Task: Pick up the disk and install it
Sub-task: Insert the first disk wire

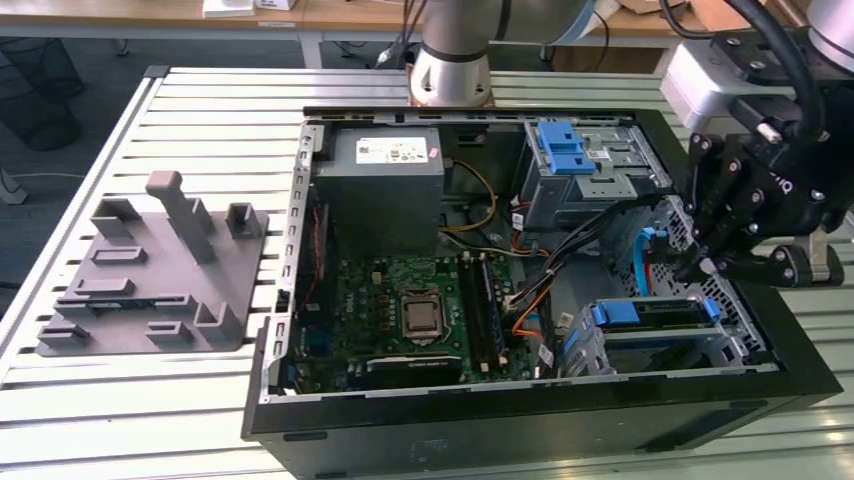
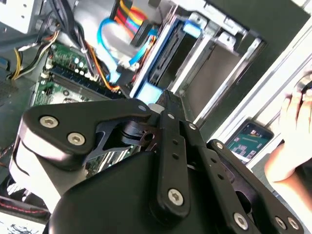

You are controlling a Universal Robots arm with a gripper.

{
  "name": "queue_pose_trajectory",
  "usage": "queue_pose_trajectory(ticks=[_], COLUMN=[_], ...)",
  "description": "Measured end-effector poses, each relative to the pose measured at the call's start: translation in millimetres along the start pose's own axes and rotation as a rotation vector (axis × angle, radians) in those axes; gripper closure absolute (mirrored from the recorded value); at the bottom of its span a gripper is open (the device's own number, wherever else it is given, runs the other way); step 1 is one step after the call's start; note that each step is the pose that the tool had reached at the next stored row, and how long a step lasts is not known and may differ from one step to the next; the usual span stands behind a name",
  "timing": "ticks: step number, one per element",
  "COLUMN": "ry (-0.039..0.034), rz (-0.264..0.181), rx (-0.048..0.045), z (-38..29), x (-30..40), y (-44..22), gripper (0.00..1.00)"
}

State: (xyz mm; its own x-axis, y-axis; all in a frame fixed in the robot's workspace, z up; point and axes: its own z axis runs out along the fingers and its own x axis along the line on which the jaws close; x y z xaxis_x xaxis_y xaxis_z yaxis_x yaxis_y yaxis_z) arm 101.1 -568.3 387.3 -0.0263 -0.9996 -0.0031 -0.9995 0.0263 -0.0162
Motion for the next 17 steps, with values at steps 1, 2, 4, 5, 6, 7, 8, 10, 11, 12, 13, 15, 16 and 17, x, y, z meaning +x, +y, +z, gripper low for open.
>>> queue_pose_trajectory(ticks=[1,2,4,5,6,7,8,10,11,12,13,15,16,17], ry=[0.0001,0.0,0.0004,0.0003,0.0001,0.0,0.0001,0.0001,0.0,0.0,-0.0002,-0.0003,-0.0004,-0.0005], rz=[0.0,0.0,0.0,0.0,0.0,0.0,0.0,0.0,0.0,0.0,0.0,0.0,0.0,0.0], rx=[0.0,0.0,0.0,0.0,0.0,0.0,0.0,0.0,0.0,0.0,0.0,0.0,0.0,0.0], z=[1.2,2.5,5.2,6.5,7.7,8.7,9.6,11.3,11.6,11.6,11.6,11.6,11.6,11.6], x=[-0.4,-0.8,-4.1,-6.8,-9.4,-11.7,-13.6,-17.0,-17.3,-17.3,-17.3,-17.4,-17.4,-17.4], y=[-3.6,-7.3,-14.4,-16.5,-17.4,-17.6,-17.6,-17.6,-17.7,-17.7,-17.7,-17.7,-17.7,-17.7], gripper=[0.89,0.89,0.89,0.89,0.89,0.89,0.89,0.89,0.89,0.89,0.89,0.89,0.89,0.89])
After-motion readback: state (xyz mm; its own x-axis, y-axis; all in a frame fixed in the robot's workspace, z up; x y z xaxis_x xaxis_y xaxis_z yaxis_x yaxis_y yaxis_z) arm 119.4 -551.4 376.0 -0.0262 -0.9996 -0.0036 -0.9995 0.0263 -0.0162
